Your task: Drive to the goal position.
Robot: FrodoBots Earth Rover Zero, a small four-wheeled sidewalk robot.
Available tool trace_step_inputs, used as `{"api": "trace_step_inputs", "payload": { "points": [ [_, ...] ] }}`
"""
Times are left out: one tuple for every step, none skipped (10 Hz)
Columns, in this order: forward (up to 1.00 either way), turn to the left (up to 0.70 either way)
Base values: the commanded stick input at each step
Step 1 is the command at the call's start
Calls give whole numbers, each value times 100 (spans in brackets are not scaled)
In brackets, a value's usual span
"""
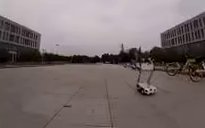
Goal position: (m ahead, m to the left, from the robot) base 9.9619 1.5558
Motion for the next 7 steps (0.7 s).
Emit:
{"api": "trace_step_inputs", "payload": {
  "points": [
    [100, 0],
    [100, 0],
    [100, 0],
    [100, 0],
    [100, 0],
    [100, 0],
    [100, 0]
  ]
}}
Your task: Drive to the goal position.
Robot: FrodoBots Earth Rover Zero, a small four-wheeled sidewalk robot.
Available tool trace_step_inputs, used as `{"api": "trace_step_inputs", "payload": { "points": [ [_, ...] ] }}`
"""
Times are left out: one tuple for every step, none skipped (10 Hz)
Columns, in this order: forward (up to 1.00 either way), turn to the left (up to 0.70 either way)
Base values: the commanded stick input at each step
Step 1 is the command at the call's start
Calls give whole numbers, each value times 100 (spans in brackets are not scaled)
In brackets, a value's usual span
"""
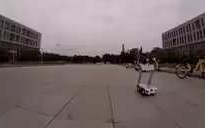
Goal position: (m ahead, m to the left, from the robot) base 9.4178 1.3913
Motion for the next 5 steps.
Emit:
{"api": "trace_step_inputs", "payload": {
  "points": [
    [100, 0],
    [100, 0],
    [100, 0],
    [100, 0],
    [100, 0]
  ]
}}
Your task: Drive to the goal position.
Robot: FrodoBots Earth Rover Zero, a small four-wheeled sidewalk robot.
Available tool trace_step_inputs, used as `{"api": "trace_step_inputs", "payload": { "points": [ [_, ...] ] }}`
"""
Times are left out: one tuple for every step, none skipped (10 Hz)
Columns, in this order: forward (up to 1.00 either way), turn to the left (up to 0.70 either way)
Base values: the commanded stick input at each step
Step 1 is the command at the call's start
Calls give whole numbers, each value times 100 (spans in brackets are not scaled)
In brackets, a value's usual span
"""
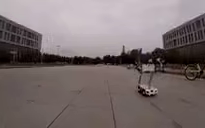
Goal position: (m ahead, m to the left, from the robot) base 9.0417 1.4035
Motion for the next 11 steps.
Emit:
{"api": "trace_step_inputs", "payload": {
  "points": [
    [100, 0],
    [100, 0],
    [100, 0],
    [100, 0],
    [100, 0],
    [100, 0],
    [100, 0],
    [100, 0],
    [100, 0],
    [100, 0],
    [100, 0]
  ]
}}
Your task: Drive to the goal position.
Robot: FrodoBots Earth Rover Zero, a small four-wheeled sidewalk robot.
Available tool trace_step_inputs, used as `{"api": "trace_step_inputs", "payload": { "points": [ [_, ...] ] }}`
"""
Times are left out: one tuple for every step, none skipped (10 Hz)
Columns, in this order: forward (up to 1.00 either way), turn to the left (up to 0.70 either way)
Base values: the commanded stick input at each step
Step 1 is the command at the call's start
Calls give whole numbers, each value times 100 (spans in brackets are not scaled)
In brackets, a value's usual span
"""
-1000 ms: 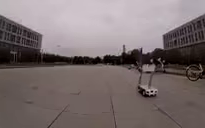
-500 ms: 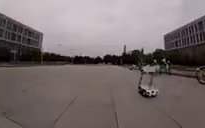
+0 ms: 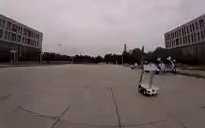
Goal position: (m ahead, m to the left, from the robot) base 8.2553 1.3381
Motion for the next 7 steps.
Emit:
{"api": "trace_step_inputs", "payload": {
  "points": [
    [100, 0],
    [100, 0],
    [100, 0],
    [100, 0],
    [100, 0],
    [100, 0],
    [100, 0]
  ]
}}
